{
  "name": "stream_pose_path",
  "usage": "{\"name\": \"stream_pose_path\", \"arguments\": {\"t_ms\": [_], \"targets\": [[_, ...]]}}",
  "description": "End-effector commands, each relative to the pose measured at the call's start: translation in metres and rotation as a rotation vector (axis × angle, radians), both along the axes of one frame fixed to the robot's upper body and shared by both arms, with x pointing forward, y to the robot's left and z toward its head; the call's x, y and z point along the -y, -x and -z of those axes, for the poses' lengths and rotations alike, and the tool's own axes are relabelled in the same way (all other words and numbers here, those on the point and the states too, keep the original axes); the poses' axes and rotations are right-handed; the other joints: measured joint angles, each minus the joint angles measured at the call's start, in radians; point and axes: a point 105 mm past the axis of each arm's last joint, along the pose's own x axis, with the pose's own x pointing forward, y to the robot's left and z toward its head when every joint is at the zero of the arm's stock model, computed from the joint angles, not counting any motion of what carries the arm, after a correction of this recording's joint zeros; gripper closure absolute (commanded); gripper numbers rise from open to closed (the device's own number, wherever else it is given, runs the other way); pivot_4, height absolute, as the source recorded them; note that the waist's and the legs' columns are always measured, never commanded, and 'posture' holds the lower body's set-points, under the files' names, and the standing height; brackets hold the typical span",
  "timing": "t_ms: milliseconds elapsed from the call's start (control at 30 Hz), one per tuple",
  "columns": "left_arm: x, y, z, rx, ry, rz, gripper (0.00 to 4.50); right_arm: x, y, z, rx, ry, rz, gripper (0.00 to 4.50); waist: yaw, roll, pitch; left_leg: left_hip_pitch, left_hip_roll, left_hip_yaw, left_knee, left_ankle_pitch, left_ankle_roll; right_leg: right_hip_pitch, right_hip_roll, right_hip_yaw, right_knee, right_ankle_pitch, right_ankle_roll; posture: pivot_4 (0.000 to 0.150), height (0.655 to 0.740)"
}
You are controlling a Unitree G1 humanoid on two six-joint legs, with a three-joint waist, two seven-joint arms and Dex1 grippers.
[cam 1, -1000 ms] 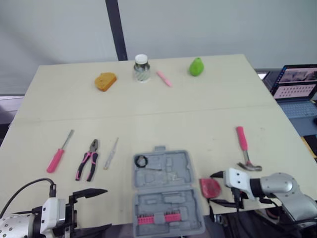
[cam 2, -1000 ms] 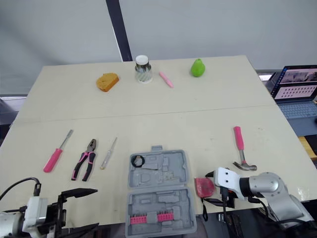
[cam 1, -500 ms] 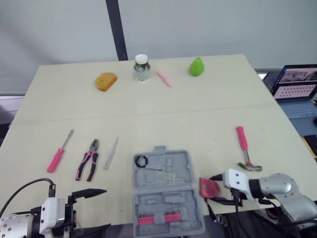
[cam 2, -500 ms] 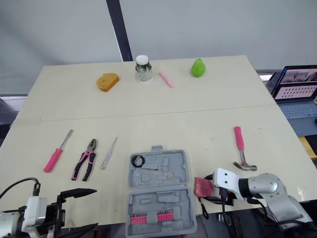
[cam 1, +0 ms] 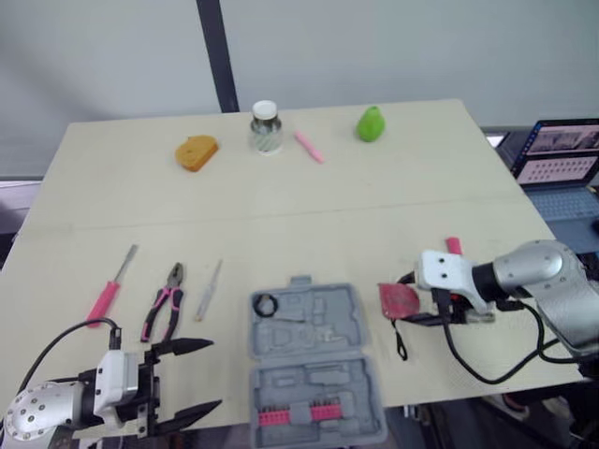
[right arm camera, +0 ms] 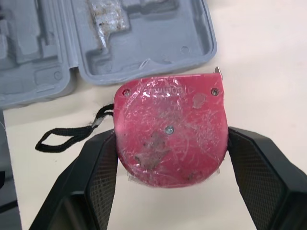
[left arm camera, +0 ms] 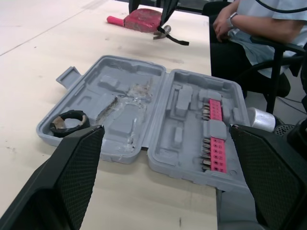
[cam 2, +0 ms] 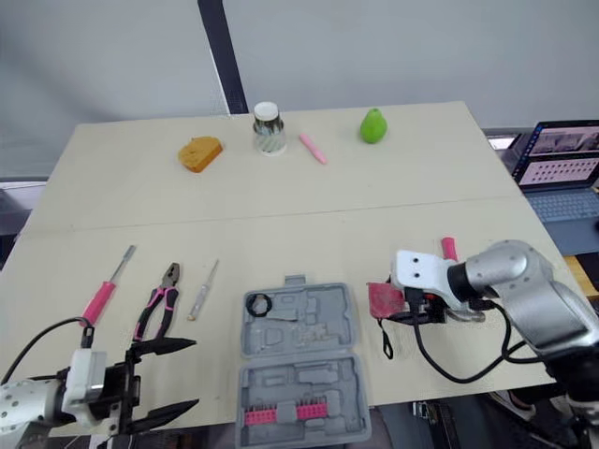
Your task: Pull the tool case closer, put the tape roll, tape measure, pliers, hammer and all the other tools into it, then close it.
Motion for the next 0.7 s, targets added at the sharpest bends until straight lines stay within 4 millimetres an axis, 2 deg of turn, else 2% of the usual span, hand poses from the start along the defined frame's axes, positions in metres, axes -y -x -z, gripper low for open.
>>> {"name": "stream_pose_path", "arguments": {"t_ms": [33,500,700], "targets": [[0.000,-0.003,-0.003,0.024,0.011,-0.026,0.00,-0.010,-0.006,-0.002,-0.008,0.053,-0.016,1.54,-0.003,0.000,0.000,0.000,0.000,0.000,0.000,0.000,0.000,0.000,0.000,0.000,0.000,0.000,0.000,0.150,0.7356],[0.001,-0.004,0.000,0.026,0.011,-0.047,0.00,-0.074,-0.016,0.001,0.023,0.060,-0.098,1.54,-0.015,0.000,0.000,-0.001,0.000,0.000,0.000,0.000,-0.001,-0.002,0.000,0.000,0.002,0.000,0.000,0.150,0.7356],[-0.001,-0.003,0.001,0.020,0.006,-0.052,0.00,-0.093,-0.019,0.005,0.033,0.053,-0.131,1.54,-0.016,0.000,0.000,-0.001,0.000,0.000,0.000,0.000,-0.001,-0.002,0.000,0.000,0.002,0.000,0.000,0.150,0.7356]]}}
